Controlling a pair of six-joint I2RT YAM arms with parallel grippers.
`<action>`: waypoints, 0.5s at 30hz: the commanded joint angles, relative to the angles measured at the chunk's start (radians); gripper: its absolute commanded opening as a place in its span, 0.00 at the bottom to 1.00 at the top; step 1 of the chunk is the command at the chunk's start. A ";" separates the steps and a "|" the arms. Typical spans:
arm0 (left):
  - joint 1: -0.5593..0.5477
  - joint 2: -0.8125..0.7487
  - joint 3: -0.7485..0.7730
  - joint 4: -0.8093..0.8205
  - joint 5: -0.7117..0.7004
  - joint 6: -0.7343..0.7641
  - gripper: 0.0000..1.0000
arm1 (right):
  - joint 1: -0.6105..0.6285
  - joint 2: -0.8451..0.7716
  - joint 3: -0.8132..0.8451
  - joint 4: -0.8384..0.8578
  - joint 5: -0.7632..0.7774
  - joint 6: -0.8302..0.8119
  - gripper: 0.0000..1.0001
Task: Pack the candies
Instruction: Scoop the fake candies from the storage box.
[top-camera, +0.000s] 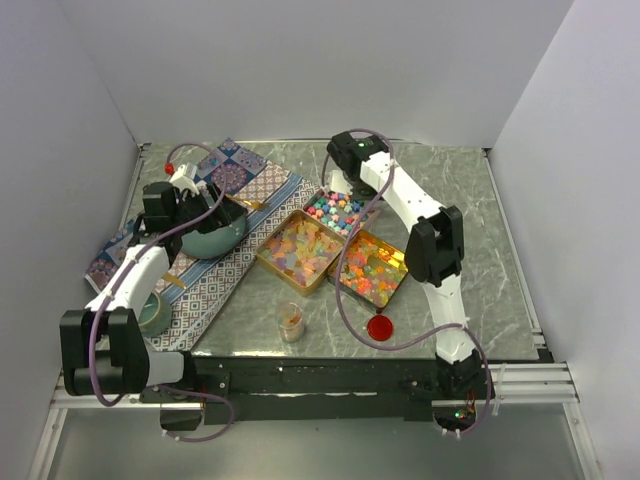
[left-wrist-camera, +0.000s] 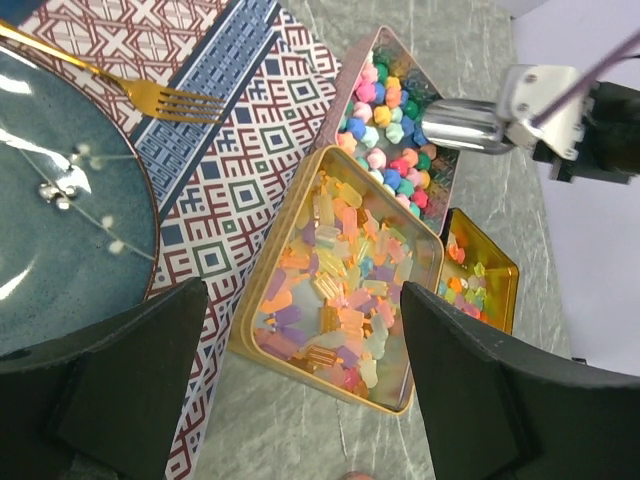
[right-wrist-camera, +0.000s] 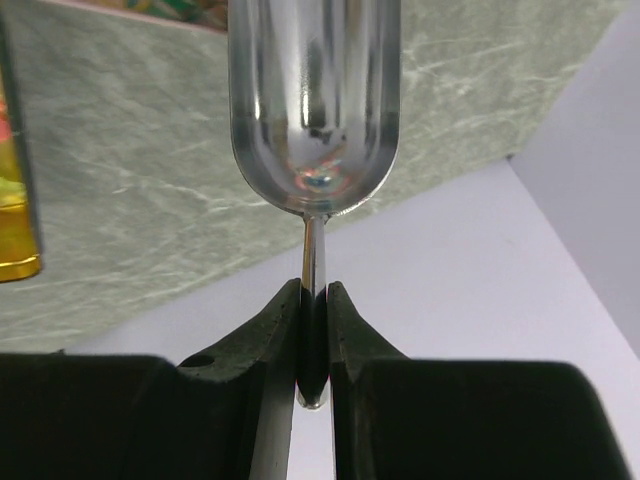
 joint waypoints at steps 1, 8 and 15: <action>0.006 -0.065 -0.016 0.082 0.004 -0.002 0.84 | 0.020 0.078 0.121 -0.099 0.113 -0.082 0.00; 0.008 -0.073 -0.028 0.087 -0.002 0.002 0.84 | 0.064 0.149 0.193 -0.098 0.081 -0.133 0.00; 0.008 -0.038 -0.027 0.087 0.005 0.010 0.84 | 0.074 0.114 0.117 -0.041 -0.042 -0.164 0.00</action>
